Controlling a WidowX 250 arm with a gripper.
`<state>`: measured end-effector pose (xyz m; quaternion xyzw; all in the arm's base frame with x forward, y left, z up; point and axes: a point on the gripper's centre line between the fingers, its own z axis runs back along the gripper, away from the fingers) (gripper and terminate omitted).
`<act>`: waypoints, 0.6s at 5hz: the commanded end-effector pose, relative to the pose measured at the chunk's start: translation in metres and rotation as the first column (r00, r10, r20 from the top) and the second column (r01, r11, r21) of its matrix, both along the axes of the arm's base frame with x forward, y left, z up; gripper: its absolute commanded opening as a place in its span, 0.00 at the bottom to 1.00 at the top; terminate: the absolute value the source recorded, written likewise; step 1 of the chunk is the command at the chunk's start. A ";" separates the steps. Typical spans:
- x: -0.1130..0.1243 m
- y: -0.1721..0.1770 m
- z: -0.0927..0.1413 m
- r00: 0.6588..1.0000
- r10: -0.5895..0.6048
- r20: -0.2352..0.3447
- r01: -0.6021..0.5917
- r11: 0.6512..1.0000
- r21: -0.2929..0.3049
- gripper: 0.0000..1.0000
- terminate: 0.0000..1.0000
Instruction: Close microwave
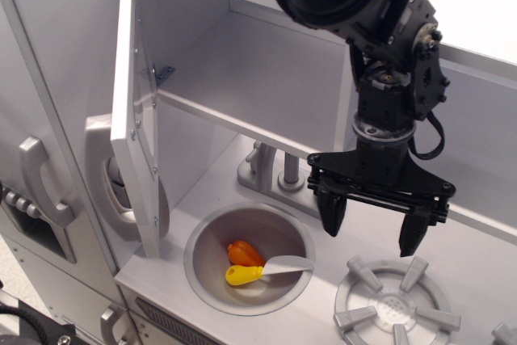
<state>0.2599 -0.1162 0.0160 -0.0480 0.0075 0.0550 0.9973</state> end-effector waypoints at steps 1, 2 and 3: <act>0.000 0.000 0.000 1.000 0.000 0.000 0.000 1.000 0.000 1.00 0.00; -0.008 0.006 0.046 0.997 0.031 0.066 -0.028 0.999 -0.046 1.00 0.00; -0.020 0.022 0.086 0.994 0.042 0.097 -0.030 0.991 -0.129 1.00 0.00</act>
